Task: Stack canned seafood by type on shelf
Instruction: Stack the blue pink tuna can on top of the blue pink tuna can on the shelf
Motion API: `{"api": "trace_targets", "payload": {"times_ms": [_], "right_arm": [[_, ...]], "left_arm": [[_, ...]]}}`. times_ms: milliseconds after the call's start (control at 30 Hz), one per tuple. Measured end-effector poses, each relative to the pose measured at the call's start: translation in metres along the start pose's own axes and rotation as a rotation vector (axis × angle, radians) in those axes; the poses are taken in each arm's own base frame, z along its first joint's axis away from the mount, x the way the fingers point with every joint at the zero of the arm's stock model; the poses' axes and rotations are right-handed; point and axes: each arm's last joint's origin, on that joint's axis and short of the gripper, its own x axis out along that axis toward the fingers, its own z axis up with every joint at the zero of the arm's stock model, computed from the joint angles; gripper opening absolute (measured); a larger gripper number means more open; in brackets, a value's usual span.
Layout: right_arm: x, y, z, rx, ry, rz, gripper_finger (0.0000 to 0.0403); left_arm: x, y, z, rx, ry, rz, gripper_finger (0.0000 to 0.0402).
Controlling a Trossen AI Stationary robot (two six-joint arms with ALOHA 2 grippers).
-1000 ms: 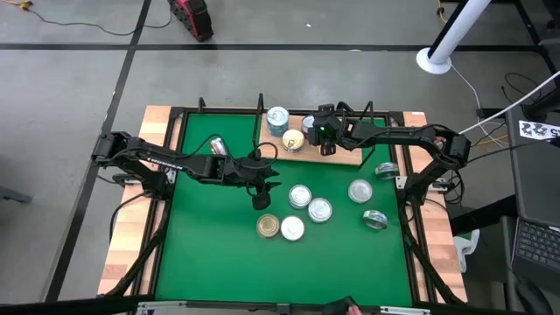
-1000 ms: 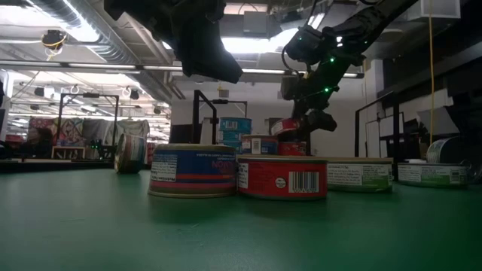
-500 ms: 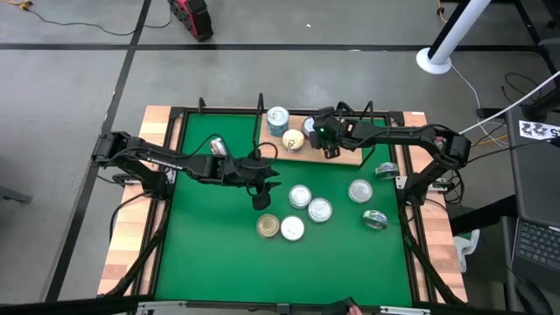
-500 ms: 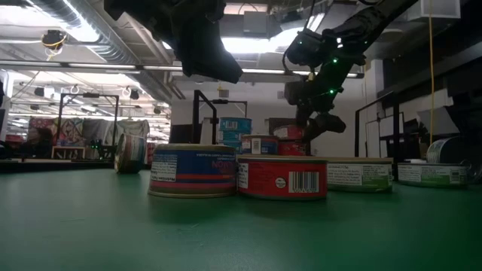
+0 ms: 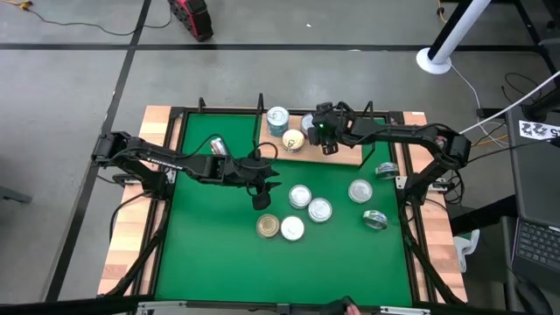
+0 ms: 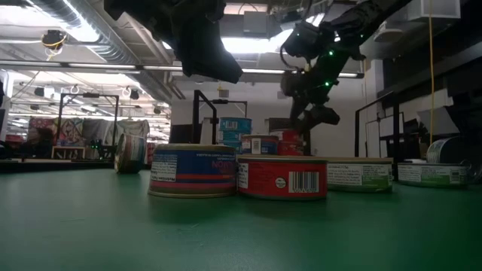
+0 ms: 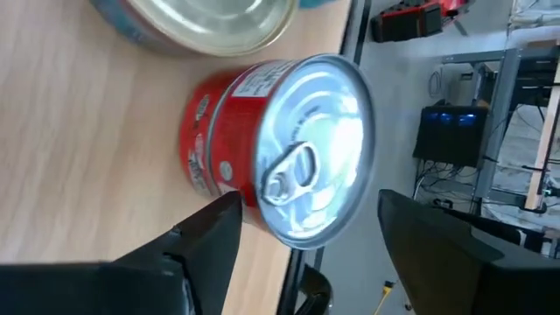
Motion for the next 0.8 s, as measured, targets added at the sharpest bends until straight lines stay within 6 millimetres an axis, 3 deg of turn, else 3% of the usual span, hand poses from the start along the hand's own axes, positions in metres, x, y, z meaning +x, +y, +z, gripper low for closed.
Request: {"api": "trace_targets", "payload": {"times_ms": [267,533,800], "right_arm": [[-0.009,-0.006,0.000,0.052,0.052,0.052,0.0266],[-0.015,-0.005,-0.004,0.206,0.127,0.111,0.0266],[-0.015,-0.004,-0.005,0.213,0.142,0.124,0.0266]], "left_arm": [[-0.007,0.004,0.004,-0.192,-0.021,0.000,0.0141],[-0.036,0.033,0.005,-0.498,0.025,0.157,0.0141],[-0.046,0.053,0.003,-0.468,0.063,0.237,0.0141]]}}
